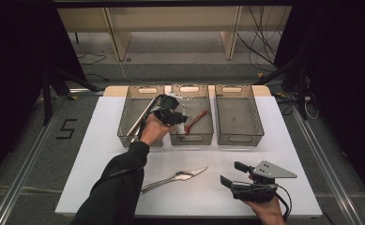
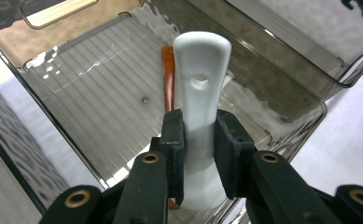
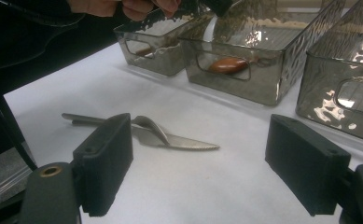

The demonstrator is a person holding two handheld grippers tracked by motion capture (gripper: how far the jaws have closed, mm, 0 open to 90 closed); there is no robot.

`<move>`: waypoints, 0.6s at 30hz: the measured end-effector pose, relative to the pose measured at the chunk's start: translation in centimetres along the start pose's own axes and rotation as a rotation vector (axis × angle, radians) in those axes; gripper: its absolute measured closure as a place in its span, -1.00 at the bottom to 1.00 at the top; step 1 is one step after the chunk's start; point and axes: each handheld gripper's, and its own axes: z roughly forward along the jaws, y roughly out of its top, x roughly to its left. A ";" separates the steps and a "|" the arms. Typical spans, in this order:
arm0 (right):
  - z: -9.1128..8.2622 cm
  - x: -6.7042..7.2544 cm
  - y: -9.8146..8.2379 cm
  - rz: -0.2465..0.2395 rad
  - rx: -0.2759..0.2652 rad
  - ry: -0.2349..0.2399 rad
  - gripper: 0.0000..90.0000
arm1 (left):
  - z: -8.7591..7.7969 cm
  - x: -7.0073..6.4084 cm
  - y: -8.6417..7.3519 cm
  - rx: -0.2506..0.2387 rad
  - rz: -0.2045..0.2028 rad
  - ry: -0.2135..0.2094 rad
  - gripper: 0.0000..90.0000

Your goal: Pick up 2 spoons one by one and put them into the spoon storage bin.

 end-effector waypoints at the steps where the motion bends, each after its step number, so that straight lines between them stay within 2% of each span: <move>1: 0.0 0.0 0.0 0.000 0.001 0.000 -0.47 | 0.1 0.0 0.0 0.004 0.002 0.000 0.64; 18: -0.1 0.0 0.0 0.003 0.002 0.000 -0.47 | 1.0 0.2 -0.3 0.040 -0.002 0.004 0.64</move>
